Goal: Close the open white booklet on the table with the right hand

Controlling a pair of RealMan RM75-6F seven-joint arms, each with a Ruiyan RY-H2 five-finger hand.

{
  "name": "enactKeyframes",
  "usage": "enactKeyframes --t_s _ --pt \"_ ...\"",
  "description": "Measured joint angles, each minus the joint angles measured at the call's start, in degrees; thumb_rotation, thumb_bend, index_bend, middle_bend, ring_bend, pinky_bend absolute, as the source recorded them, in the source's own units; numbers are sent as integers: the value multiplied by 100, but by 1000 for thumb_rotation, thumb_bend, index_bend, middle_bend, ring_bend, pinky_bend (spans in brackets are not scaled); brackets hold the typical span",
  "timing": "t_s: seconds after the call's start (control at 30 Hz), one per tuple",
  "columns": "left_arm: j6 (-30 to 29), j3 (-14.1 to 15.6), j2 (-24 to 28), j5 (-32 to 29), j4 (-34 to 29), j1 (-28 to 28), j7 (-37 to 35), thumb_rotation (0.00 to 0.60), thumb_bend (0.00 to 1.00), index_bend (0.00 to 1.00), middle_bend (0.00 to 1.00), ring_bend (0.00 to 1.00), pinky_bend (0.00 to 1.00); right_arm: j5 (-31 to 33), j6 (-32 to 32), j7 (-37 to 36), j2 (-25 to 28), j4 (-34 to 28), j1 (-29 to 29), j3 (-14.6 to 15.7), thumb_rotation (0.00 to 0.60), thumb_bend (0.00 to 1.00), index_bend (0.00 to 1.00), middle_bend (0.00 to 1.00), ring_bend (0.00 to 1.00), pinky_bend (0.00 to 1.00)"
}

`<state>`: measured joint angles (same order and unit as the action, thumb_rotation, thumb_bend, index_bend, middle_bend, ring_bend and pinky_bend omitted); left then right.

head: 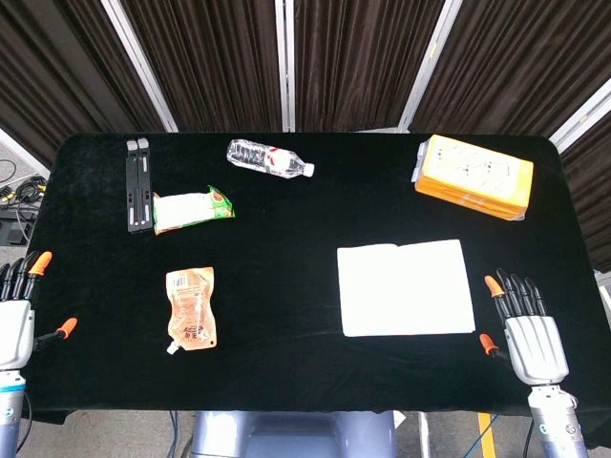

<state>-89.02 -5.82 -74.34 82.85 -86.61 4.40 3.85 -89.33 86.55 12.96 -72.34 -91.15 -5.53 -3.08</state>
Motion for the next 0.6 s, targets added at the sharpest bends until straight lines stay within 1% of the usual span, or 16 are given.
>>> enactKeyframes --t_s 0.6 --pt "-2 -2 57 2 -72 -6 -10 600 153 31 0 0 0 -102 -67 -4 -8 -28 -15 85 600 138 0 0 0 0"
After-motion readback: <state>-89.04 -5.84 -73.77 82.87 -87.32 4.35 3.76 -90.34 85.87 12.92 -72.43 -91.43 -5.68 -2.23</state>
